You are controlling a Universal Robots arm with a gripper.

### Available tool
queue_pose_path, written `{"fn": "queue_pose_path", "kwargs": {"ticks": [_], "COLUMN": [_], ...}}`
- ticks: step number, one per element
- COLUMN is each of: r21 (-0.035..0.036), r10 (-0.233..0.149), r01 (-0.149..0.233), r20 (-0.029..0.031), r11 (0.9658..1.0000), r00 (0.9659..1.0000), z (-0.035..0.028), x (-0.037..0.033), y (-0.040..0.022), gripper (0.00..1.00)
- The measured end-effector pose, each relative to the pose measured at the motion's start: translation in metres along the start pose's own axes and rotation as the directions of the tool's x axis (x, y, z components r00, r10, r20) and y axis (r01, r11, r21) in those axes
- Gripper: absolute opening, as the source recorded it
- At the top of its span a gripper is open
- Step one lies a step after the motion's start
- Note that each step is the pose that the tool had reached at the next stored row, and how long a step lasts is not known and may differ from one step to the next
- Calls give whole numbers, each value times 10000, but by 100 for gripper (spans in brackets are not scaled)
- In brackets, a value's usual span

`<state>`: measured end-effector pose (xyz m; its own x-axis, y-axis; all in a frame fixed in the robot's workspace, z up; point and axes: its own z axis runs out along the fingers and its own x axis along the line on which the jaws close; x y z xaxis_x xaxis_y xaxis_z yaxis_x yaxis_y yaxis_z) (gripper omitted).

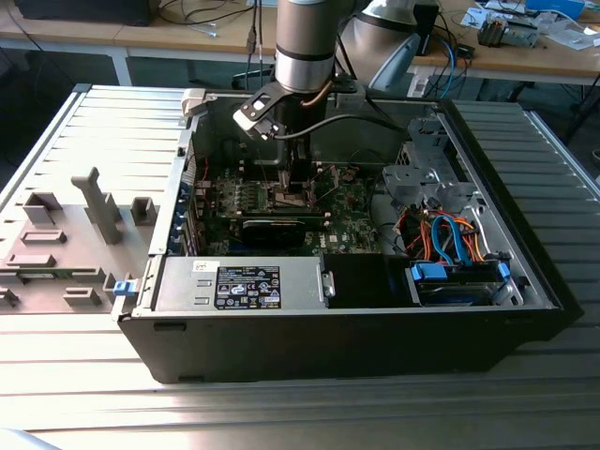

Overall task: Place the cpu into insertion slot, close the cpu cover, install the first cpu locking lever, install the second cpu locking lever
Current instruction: 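Place the cpu into insertion slot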

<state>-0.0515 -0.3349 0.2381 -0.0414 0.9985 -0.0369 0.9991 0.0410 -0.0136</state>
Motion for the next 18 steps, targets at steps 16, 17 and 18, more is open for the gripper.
{"fn": "queue_pose_path", "kwargs": {"ticks": [16,17,18], "r21": [-1,0,1], "r10": [1,-1,1], "r01": [-1,1,-1], "r20": [5,14,24], "r11": [10000,10000,10000], "r00": [10000,10000,10000], "z": [40,45,50], "x": [34,35,35], "y": [-2,-2,-3], "gripper": [54,54,54]}}
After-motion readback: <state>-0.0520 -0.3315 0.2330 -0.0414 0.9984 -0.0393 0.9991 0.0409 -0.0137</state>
